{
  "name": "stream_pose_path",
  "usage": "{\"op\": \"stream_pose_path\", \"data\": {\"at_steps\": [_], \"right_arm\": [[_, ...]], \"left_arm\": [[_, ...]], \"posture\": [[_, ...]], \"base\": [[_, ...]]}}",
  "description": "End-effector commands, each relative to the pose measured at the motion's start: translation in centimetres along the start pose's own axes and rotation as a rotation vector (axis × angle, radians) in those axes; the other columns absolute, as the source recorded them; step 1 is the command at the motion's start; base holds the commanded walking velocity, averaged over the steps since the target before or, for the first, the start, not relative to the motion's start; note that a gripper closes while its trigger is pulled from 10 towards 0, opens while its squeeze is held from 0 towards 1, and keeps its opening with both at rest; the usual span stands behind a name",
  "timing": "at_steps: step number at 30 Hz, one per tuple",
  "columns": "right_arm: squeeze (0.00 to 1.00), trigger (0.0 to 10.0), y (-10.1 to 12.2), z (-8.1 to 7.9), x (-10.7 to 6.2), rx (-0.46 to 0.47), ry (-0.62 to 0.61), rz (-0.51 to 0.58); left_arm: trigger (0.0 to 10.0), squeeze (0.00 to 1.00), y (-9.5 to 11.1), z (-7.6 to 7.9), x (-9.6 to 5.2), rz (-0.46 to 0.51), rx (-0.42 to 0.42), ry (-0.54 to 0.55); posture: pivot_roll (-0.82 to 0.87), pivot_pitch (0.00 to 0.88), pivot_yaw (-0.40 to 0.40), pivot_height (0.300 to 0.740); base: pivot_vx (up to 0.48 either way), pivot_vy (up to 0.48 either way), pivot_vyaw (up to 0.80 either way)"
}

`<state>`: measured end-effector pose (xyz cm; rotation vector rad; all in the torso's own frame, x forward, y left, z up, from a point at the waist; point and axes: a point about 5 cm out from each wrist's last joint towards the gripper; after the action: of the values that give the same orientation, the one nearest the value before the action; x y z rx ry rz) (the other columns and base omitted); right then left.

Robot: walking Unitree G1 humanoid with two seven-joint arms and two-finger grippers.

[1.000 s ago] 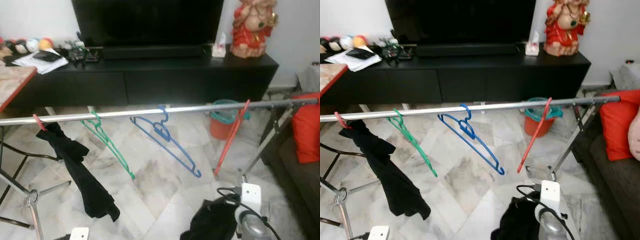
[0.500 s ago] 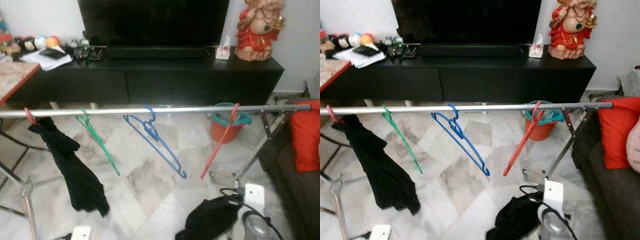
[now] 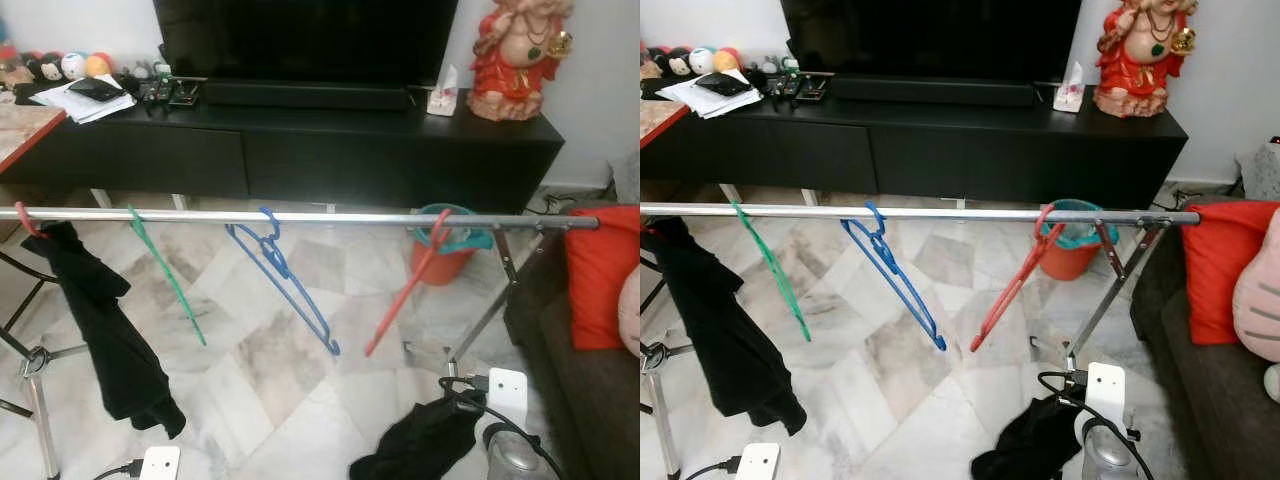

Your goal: Hang hanger

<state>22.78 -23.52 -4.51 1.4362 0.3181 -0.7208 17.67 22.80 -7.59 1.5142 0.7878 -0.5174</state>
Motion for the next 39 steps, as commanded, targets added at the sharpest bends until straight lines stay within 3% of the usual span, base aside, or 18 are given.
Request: {"op": "stream_pose_path", "data": {"at_steps": [1,3,11,16,22,27,31,39], "right_arm": [[0.00,10.0,0.3,-0.2,0.1,-0.001,0.010,0.008],[0.00,10.0,0.1,-0.1,0.1,-0.004,0.012,0.001],[0.00,10.0,-0.3,0.0,-0.1,-0.011,0.017,-0.019],[0.00,10.0,-0.5,0.0,-0.1,-0.015,0.018,-0.024],[0.00,10.0,-0.7,0.2,-0.1,-0.034,0.029,-0.036],[0.00,10.0,-0.7,0.2,-0.1,-0.037,0.032,-0.037],[0.00,10.0,-0.9,0.4,-0.2,-0.039,0.029,-0.045],[0.00,10.0,-1.1,0.3,-0.2,-0.040,0.034,-0.053]], "left_arm": [[10.0,0.00,5.3,0.6,0.9,0.200,0.008,0.005],[10.0,0.00,7.3,0.3,0.9,0.301,0.021,0.013],[10.0,0.00,8.3,-0.5,0.1,0.438,0.057,0.041],[10.0,0.00,7.8,-0.7,-0.8,0.505,0.091,0.043],[10.0,0.00,8.6,-1.7,-3.9,0.708,0.070,0.089],[10.0,0.00,9.4,-1.6,-4.8,0.753,0.088,0.088],[10.0,0.00,11.4,-1.1,-6.5,0.834,0.070,0.083],[10.0,0.00,16.3,-0.4,-5.7,0.870,-0.085,0.040]], "posture": [[-0.09,0.000,-0.034,0.740],[-0.09,0.000,-0.035,0.740],[-0.08,0.000,-0.036,0.740],[-0.08,0.000,-0.039,0.740],[-0.06,0.000,-0.052,0.740],[-0.05,0.000,-0.055,0.740],[-0.05,0.000,-0.058,0.740],[-0.06,0.000,-0.052,0.740]], "base": [[0.000,0.000,0.00],[0.000,0.000,0.00],[0.000,0.000,0.00],[0.000,0.000,0.00],[0.000,0.000,0.00],[0.000,0.000,0.00],[0.000,0.000,0.00],[0.000,0.000,0.00]]}}
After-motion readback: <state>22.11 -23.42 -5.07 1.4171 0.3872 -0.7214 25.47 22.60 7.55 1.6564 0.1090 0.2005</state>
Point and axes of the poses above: a point about 5 cm out from each wrist's last joint towards the gripper, its own x axis pointing out of the wrist towards the gripper, its own y axis along the axis of the wrist's last joint, z = x × y, and after that the axes turned 3 degrees about -x, right-handed
